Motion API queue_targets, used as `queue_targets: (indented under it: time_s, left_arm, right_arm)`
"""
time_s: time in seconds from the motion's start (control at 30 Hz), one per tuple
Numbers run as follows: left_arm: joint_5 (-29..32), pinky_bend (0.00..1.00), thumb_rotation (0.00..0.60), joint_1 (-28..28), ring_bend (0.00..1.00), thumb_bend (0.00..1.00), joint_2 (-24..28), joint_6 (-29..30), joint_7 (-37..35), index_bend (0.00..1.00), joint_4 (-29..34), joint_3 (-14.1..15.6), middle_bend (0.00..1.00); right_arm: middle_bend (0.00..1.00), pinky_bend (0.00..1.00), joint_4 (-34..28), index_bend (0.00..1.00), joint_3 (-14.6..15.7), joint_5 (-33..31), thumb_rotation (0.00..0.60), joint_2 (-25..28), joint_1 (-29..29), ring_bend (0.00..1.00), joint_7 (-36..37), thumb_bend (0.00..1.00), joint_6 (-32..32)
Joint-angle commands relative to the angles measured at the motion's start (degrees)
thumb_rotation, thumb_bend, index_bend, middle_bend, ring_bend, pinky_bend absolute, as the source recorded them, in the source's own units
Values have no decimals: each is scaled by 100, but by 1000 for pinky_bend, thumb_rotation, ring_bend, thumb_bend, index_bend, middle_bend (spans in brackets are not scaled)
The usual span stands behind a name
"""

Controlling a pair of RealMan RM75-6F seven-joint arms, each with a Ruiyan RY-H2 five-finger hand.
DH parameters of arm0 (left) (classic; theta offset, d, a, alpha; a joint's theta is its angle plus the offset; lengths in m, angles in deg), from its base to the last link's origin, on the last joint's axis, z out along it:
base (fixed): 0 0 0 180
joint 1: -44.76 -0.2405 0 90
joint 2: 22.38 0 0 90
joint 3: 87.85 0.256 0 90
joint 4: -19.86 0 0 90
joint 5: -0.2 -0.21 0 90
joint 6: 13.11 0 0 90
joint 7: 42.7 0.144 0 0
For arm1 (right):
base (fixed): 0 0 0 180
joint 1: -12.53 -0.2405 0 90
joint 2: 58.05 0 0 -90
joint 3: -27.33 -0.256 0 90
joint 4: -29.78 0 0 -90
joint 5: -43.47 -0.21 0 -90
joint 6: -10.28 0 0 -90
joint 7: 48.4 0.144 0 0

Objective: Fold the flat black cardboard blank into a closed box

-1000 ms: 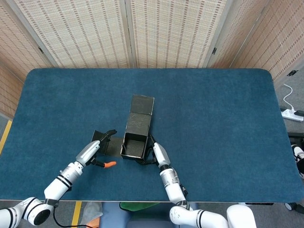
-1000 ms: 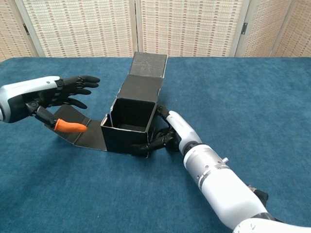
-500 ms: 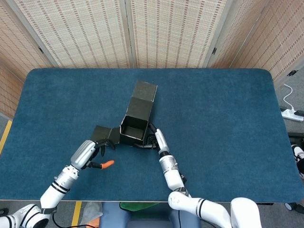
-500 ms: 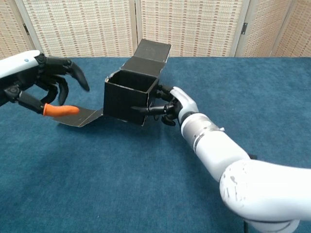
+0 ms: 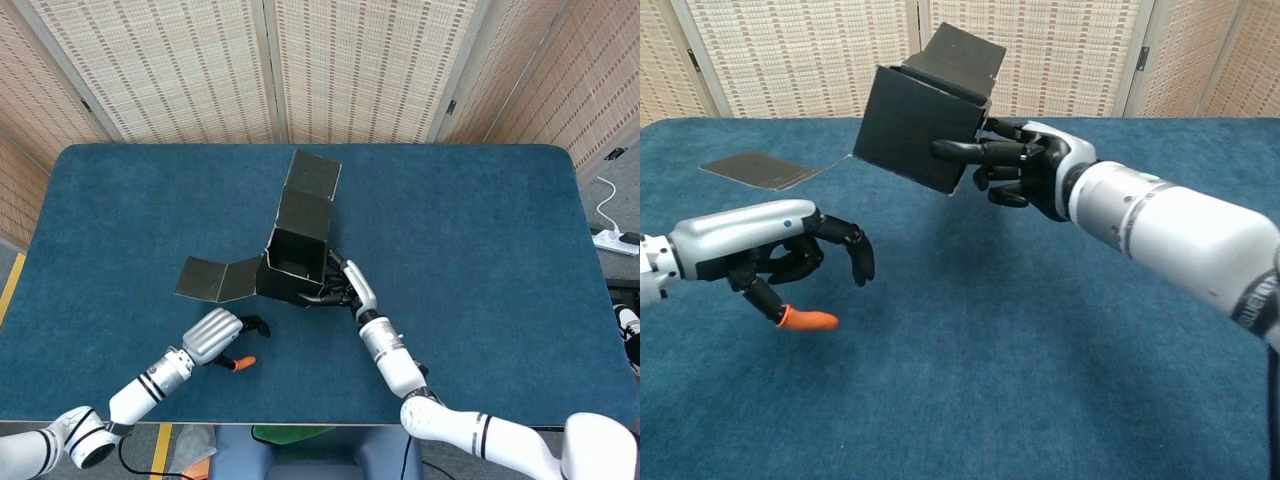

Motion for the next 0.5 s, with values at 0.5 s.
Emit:
queue_targets:
  time_s: [0.5]
  left_arm:
    - [-311, 946, 600, -319, 854, 327, -480, 2196, 125, 356, -863, -531, 417]
  right_arm:
    - [566, 1000, -656, 394, 809, 699, 600, 772, 445, 718, 233, 200, 77]
